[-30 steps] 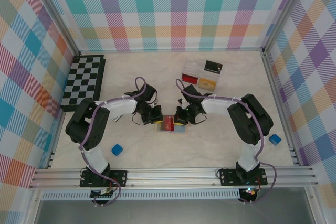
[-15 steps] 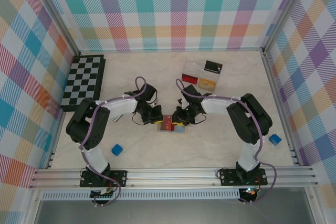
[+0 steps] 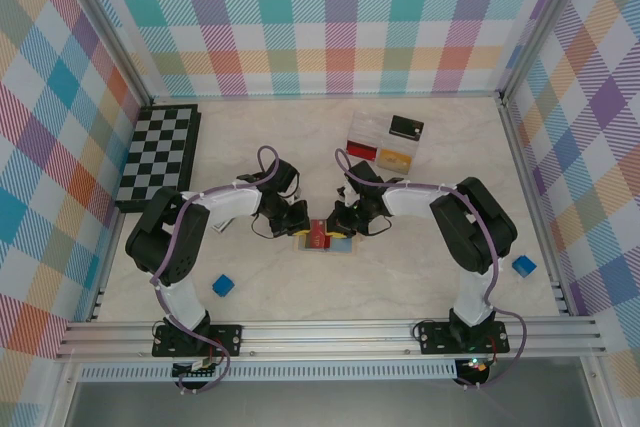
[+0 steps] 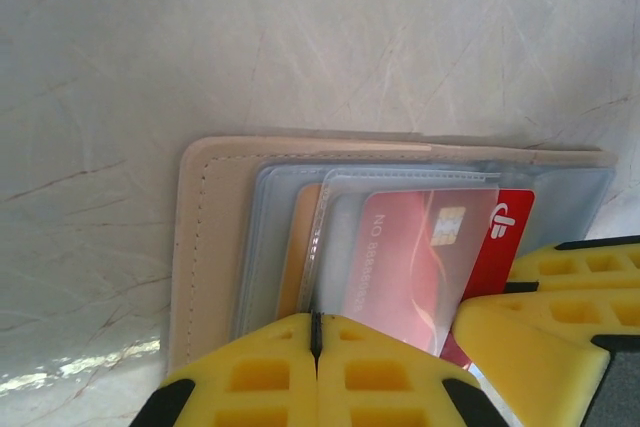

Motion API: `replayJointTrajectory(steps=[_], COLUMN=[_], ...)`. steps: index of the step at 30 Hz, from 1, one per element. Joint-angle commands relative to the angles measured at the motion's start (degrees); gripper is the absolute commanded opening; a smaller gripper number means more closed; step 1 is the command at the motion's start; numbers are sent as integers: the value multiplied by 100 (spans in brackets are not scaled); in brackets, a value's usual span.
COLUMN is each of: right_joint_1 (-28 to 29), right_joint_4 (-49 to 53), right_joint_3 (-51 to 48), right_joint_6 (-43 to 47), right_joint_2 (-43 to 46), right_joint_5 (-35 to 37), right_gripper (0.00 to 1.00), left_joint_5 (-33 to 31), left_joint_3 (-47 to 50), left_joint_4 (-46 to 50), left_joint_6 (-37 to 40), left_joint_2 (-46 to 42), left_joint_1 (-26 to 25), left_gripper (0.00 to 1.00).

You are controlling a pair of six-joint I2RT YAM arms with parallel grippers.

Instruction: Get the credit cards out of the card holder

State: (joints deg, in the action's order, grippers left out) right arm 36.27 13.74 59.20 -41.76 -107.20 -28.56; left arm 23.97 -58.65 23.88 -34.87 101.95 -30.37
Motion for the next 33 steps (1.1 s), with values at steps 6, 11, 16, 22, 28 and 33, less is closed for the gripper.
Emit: replayJointTrajectory(steps=[6,11,16,22,28,33], right_joint_1=[-163,-247,-297,-391,-742,-1113], right_joint_4=[395,594,666,690,396,-99], right_joint_3=[-305,-434,-547,-576,-661,-693], right_joint_6=[171,301,437,739,1018,1074], right_joint_2=[362,623,975,1657,2190,2414], right_joint_5=[369,412,386,328,-279,-1173], right_gripper=[3,3,0,0,0,0], left_joint_5=[-380,-376,-251,-127,772,1610], left_joint_3=[114,91,-76,-450,-317,33], left_joint_4=[361,369,441,695,93,-878], left_joint_6=[80,66,105,160,-88,-506], left_joint_2=[130,65,-84,-480,-1149,-1534], left_joint_1=[-48,-48,-40,19,314,442], left_gripper=[0,0,1,20,47,68])
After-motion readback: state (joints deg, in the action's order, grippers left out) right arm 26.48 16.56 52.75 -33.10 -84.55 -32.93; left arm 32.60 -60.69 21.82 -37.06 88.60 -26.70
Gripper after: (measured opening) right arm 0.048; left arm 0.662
